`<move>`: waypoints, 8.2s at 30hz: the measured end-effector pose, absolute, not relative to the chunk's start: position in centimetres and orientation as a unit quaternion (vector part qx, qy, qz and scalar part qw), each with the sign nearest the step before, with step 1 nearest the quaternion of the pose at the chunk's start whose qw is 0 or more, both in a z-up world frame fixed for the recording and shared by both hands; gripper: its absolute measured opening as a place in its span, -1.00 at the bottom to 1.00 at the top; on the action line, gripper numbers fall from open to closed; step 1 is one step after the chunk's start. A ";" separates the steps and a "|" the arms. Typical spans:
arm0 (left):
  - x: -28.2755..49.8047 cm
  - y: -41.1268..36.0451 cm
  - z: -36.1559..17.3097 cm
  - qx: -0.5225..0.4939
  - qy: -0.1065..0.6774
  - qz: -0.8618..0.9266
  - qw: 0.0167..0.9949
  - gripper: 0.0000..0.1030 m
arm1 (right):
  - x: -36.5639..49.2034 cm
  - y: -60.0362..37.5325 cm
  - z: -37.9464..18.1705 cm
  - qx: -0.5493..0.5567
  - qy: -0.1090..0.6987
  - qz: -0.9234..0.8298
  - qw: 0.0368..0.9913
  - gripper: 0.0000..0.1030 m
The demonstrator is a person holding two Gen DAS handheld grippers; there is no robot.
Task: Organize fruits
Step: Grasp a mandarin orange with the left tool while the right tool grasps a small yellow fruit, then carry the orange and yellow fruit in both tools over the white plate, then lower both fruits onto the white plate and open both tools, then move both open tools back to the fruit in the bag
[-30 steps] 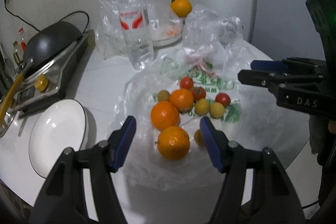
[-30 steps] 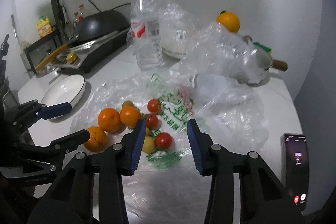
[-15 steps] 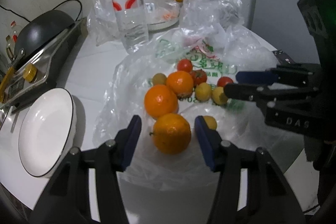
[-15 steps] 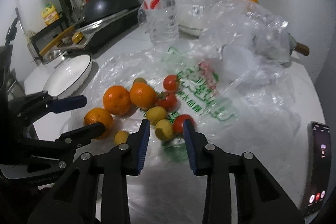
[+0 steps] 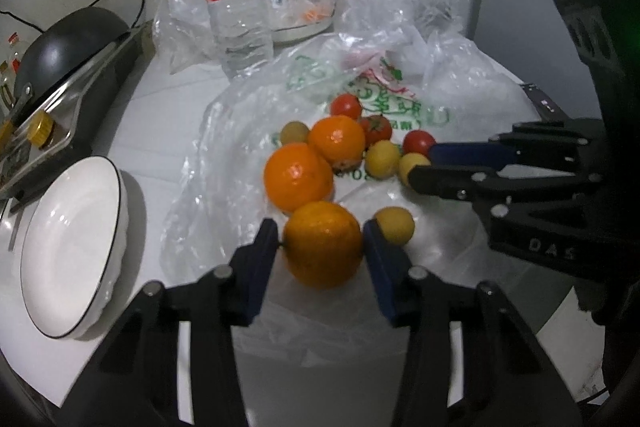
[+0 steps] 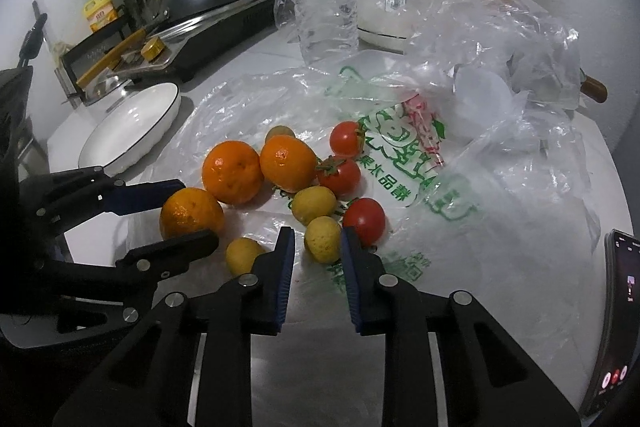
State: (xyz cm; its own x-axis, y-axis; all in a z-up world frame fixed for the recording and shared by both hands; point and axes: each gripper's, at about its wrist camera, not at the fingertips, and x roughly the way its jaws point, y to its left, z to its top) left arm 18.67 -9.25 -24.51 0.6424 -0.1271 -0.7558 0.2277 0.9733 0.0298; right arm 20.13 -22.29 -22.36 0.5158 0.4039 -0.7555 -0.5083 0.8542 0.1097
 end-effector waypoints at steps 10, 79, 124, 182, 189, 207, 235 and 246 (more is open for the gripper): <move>18.1 -8.6 -24.2 0.052 0.404 -0.111 0.907 -0.14 | 20.2 -21.4 -22.7 -0.081 0.413 0.244 0.874 -0.57; 13.8 12.2 -20.1 -0.001 0.309 -0.014 0.951 -0.14 | 18.0 -3.4 -15.3 -0.144 0.344 0.287 0.882 -0.59; 18.2 17.1 -24.9 -0.017 0.347 0.019 0.938 -0.12 | 24.7 7.9 -20.5 -0.139 0.392 0.359 0.835 -0.59; 13.6 14.6 -20.3 -0.040 0.304 0.026 0.951 -0.03 | 21.0 3.6 -15.7 -0.106 0.382 0.356 0.847 -0.50; 12.8 13.1 -19.5 -0.034 0.299 0.024 0.953 -0.02 | 19.8 1.3 -14.7 -0.098 0.371 0.349 0.855 -0.36; 12.8 7.5 -17.8 -0.022 0.299 0.010 0.954 0.38 | 18.4 -6.1 -13.8 -0.073 0.359 0.326 0.872 -0.36; 14.4 -3.2 -16.9 0.012 0.307 -0.039 0.951 0.38 | 18.1 -18.2 -14.5 -0.037 0.356 0.282 0.890 -0.36; 15.1 -7.1 -17.8 0.027 0.321 -0.061 0.945 0.38 | 18.2 -23.1 -15.2 -0.024 0.358 0.257 0.897 -0.36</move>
State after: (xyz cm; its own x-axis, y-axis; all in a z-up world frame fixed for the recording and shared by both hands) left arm 15.08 -7.10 -17.77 0.7865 -0.0975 -0.6098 0.1326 0.9911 0.0126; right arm 18.20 -23.06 -15.22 0.6112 0.4439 -0.6553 -0.4778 0.8670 0.1416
